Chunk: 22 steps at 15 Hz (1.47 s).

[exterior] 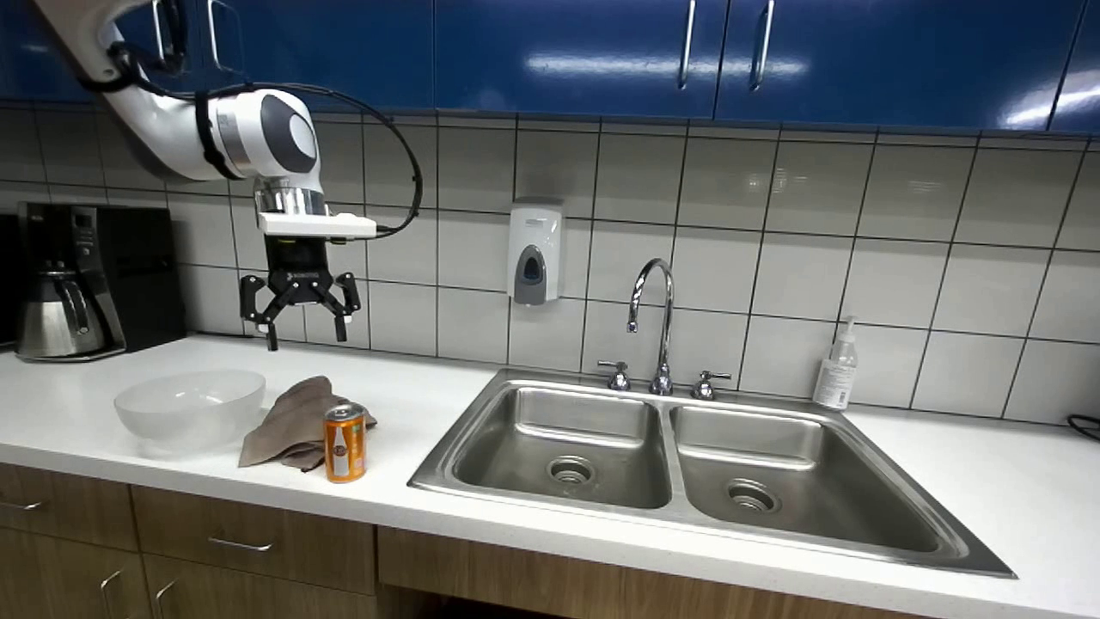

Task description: Put the brown towel in the bowl

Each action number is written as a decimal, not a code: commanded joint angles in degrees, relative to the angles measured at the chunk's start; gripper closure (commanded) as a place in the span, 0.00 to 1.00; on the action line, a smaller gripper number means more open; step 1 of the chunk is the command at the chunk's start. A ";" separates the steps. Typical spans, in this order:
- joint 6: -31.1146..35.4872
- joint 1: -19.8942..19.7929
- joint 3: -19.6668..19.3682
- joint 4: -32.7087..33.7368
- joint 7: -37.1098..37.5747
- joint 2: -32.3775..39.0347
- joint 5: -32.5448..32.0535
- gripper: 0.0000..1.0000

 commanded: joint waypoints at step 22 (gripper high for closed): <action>-1.94 -0.43 4.34 23.60 -11.24 26.16 -1.75 0.00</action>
